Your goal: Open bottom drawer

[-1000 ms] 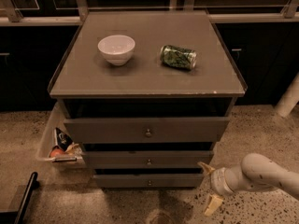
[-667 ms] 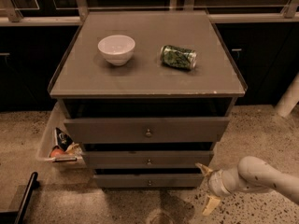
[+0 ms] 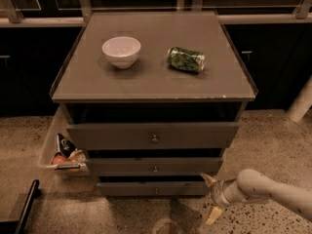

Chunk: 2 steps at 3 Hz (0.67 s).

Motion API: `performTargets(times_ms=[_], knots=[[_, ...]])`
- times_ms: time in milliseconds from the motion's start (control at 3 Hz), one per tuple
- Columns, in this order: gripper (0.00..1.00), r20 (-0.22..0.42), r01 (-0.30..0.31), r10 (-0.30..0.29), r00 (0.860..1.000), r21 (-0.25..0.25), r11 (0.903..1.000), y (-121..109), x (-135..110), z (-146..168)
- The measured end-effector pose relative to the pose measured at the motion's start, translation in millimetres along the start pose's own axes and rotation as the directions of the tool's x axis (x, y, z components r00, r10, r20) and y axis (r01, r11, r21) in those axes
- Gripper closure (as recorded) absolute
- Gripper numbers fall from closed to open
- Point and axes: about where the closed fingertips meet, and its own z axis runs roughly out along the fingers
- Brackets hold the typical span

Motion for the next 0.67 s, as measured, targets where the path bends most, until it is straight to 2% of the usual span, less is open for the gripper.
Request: performTargets(times_ms=[333, 667], knots=[[0.0, 0.004, -0.003, 0.003, 1.0, 0.0, 1.0, 0.2, 0.5, 2.1], [0.0, 0.003, 0.002, -0.002, 1.0, 0.055, 0.9985, -3.4, 7.7, 18.0]])
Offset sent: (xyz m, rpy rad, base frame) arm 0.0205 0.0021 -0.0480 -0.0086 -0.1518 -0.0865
